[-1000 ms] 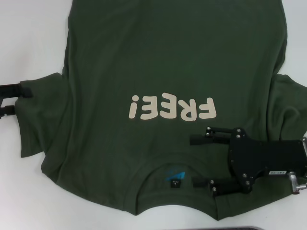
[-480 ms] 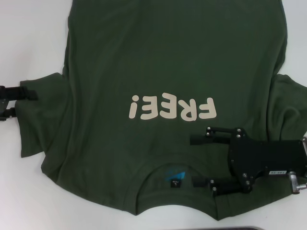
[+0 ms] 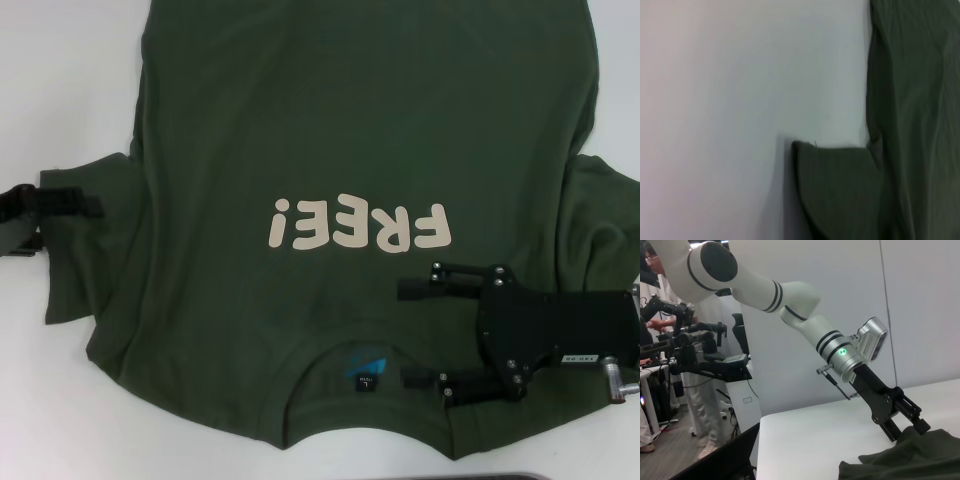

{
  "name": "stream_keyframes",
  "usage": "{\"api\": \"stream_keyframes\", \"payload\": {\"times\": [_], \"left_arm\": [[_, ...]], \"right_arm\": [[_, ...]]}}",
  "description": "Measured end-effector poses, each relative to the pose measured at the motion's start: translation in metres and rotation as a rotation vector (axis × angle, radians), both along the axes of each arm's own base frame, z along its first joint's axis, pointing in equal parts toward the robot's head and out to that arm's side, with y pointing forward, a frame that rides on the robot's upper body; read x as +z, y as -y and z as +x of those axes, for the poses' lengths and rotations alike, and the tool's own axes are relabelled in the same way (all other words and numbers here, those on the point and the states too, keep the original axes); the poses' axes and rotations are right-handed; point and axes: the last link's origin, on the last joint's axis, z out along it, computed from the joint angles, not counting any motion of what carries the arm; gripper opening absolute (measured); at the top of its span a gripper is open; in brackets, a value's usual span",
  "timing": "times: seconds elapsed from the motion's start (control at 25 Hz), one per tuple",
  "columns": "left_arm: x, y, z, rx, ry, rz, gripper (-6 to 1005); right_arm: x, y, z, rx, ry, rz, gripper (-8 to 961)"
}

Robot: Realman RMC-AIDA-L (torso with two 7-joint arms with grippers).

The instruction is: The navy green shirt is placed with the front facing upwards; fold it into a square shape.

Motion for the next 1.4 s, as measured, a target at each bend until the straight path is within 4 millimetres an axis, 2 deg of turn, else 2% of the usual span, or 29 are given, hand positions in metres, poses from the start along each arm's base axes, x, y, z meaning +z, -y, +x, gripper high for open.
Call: {"api": "stream_keyframes", "payload": {"times": [0.2, 0.44, 0.88, 1.08, 1.2, 1.4], "left_arm": [[0.003, -0.001, 0.002, -0.012, -0.003, -0.008, 799], [0.004, -0.004, 0.007, -0.042, -0.02, -0.03, 601], [0.006, -0.005, 0.01, -0.099, -0.078, -0.068, 358], [0.008, -0.006, 0.012, -0.114, -0.082, -0.074, 127], [0.009, -0.006, 0.013, -0.118, -0.079, -0.076, 55], [0.016, -0.002, 0.018, -0.134, -0.048, -0.091, 54]], "right_arm": [[0.0, 0.0, 0.0, 0.0, 0.0, 0.001, 866], [0.0, 0.0, 0.0, 0.0, -0.001, 0.002, 866], [0.001, -0.003, -0.002, 0.007, -0.001, 0.003, 865], [0.001, -0.003, -0.002, 0.008, -0.001, 0.003, 865], [0.001, -0.003, -0.002, 0.008, -0.001, 0.004, 865], [0.0, -0.003, -0.002, 0.008, -0.001, 0.004, 865]]}}
